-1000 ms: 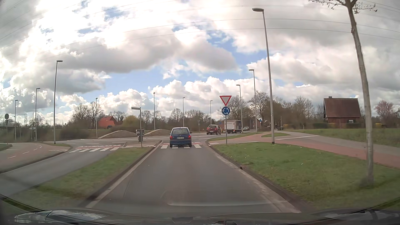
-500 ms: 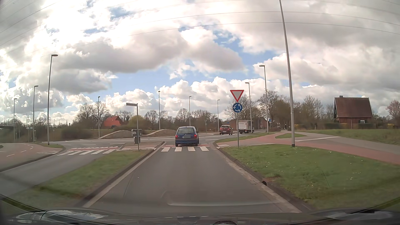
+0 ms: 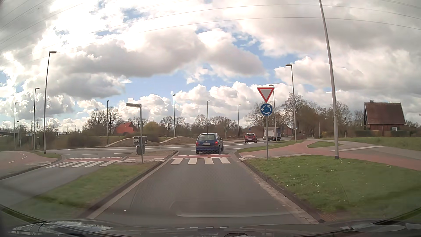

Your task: Follow the waypoints while adhering to traffic rules and regulations

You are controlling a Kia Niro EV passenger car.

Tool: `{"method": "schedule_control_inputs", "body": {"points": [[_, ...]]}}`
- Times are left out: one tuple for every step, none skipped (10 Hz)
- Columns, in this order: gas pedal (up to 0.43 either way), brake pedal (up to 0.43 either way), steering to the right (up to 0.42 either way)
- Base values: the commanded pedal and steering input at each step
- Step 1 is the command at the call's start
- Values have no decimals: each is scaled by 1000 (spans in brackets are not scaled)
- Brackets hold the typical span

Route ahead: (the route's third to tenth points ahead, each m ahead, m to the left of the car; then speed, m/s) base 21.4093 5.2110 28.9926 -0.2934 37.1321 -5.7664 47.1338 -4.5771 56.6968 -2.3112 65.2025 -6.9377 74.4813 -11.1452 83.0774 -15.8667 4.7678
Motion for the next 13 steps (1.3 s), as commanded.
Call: {"method": "schedule_control_inputs", "body": {"points": [[79, 0, -54], [87, 0, -52], [87, 0, -51], [87, 0, -47], [79, 0, -42], [67, 0, -38], [59, 0, -35], [47, 0, -35], [39, 0, -34], [39, 0, -33], [39, 0, -30], [39, 0, -30], [39, 0, -30]]}}
